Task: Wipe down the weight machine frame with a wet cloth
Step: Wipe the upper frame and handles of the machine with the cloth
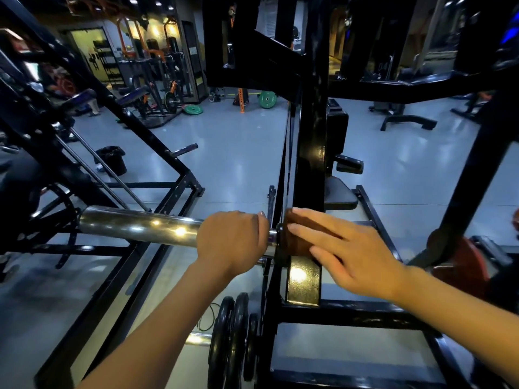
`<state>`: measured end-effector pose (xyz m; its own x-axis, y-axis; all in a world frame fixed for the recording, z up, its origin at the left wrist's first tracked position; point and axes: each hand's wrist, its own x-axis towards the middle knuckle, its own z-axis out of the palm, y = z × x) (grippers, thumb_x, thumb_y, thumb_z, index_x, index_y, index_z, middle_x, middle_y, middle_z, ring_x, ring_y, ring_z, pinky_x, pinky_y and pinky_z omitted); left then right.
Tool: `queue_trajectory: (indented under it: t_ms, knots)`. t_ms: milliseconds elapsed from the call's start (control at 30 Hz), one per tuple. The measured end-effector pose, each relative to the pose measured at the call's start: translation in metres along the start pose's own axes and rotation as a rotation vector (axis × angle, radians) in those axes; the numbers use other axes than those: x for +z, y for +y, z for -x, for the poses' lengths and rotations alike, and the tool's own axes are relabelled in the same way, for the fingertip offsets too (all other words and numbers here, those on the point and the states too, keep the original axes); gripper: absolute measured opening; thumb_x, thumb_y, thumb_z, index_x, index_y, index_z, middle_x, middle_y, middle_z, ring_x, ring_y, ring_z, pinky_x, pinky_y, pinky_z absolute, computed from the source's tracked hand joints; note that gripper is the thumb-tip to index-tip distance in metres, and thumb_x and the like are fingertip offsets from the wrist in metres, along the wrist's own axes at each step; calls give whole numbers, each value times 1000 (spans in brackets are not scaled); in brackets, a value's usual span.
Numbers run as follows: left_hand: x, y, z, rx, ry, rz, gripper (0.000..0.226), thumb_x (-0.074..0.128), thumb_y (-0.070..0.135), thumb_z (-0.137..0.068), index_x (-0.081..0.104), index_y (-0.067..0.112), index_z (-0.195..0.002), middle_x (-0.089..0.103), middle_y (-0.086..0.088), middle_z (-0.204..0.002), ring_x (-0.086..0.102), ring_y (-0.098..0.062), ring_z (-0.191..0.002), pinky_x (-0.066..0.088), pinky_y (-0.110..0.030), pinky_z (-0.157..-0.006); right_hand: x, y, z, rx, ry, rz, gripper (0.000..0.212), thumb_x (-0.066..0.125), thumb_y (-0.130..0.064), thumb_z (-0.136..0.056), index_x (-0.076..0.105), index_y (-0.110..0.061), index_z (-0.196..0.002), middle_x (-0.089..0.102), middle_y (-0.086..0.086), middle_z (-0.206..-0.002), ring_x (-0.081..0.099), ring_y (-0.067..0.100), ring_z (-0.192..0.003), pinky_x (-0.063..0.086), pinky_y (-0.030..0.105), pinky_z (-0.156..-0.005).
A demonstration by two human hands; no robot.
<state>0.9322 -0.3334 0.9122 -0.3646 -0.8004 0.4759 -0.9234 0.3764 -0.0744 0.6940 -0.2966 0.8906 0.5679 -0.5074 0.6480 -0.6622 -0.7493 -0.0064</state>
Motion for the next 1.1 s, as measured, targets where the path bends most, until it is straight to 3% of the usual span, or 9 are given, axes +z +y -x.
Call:
queue_trajectory:
  t_ms: [100,233,300,400,533,667,800,967,1100]
  knots:
    - [-2,0,0,-3,-10,-2,62,18,38,-102,53,20,-54,45,6,-48,41,-12,-38,23,-25,-44,-9,23,-24,15,32,76,44,35,-36,-111,48,-30,-152,48,-4,-157,61,4,-103,51,17,-69]
    - [-3,0,1,10,-5,-1,62,16,40,-102,53,21,-56,48,6,-49,43,-10,-39,24,-24,-44,-18,44,-64,334,165,100,45,37,-40,-111,41,-36,-156,41,-11,-161,58,17,-124,58,35,-86]
    - [-2,-1,0,19,-3,5,62,17,40,-102,56,21,-58,50,6,-51,46,-10,-41,28,-24,-44,-15,33,-63,391,188,92,47,36,-42,-110,42,-35,-156,40,-10,-162,59,19,-125,57,33,-87]
    - [1,-2,0,27,1,2,63,17,40,-102,58,20,-59,51,5,-52,48,-13,-41,35,-24,-45,-7,4,-29,279,118,51,46,36,-39,-111,45,-29,-155,36,-7,-163,62,17,-111,49,16,-75]
    - [3,-3,-1,10,-4,22,64,17,41,-102,56,20,-57,50,5,-50,48,-14,-41,45,-27,-47,-12,12,-25,199,43,179,47,35,-39,-110,47,-31,-154,41,-4,-161,67,19,-96,31,6,-66]
    - [5,-4,0,19,-1,11,64,15,41,-101,53,19,-54,48,5,-48,47,-15,-39,42,-26,-47,-21,45,-82,396,153,186,45,38,-39,-111,43,-36,-155,40,-10,-161,65,24,-111,53,28,-71]
    - [6,-5,-1,27,12,6,65,16,41,-101,52,19,-52,46,6,-47,44,-13,-38,31,-25,-44,-19,27,-78,491,172,194,47,38,-40,-110,40,-37,-157,38,-10,-163,66,22,-110,53,29,-74]
    - [6,-4,-1,0,12,-12,64,18,39,-102,51,19,-50,43,7,-45,41,-14,-36,22,-25,-44,-10,0,-48,414,79,279,49,35,-38,-109,39,-32,-158,36,-5,-163,64,20,-80,43,25,-51]
    - [1,-3,0,15,-8,16,60,22,38,-101,45,20,-48,39,8,-43,35,-10,-34,18,-22,-44,-20,39,-94,580,135,263,50,35,-40,-110,32,-38,-160,33,-8,-164,66,27,-99,39,28,-62]
